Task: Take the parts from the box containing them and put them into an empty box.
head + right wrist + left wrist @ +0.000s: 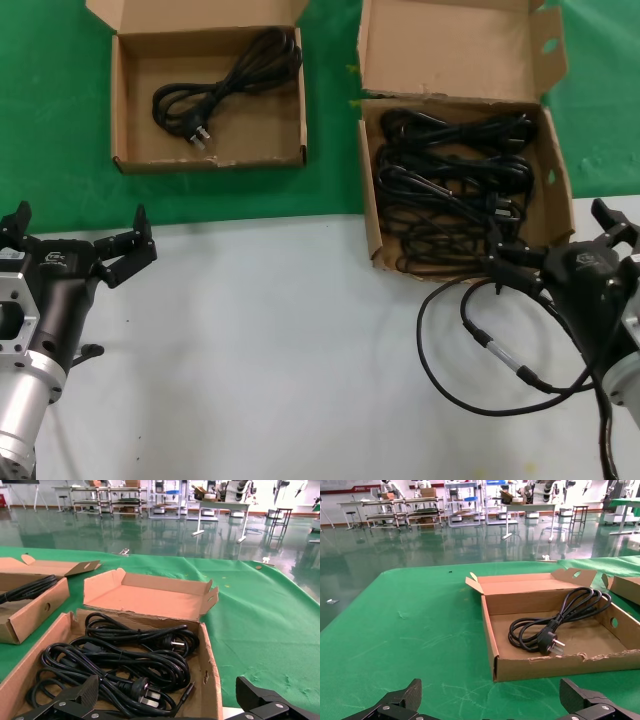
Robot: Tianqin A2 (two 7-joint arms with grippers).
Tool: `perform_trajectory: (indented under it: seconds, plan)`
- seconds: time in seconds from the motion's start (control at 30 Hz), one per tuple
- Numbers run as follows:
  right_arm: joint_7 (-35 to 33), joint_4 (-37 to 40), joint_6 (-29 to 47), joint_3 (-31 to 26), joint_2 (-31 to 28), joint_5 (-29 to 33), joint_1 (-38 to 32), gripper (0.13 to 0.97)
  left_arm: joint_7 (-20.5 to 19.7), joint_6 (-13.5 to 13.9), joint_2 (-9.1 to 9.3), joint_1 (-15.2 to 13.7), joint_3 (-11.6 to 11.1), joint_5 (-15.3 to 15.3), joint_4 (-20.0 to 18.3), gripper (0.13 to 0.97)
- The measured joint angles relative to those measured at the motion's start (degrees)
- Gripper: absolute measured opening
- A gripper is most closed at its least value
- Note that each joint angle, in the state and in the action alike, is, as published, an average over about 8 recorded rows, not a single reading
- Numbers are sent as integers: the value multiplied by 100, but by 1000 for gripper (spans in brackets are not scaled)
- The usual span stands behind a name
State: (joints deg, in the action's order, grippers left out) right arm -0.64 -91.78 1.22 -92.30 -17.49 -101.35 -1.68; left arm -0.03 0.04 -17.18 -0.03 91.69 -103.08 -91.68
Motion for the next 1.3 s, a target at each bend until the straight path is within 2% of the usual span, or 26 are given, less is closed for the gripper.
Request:
perform_trajectory:
  seconds: [1.3]
  plan:
    - [0,0,0,0,0,0,0,966,0,0,0,0,0,0,0,966]
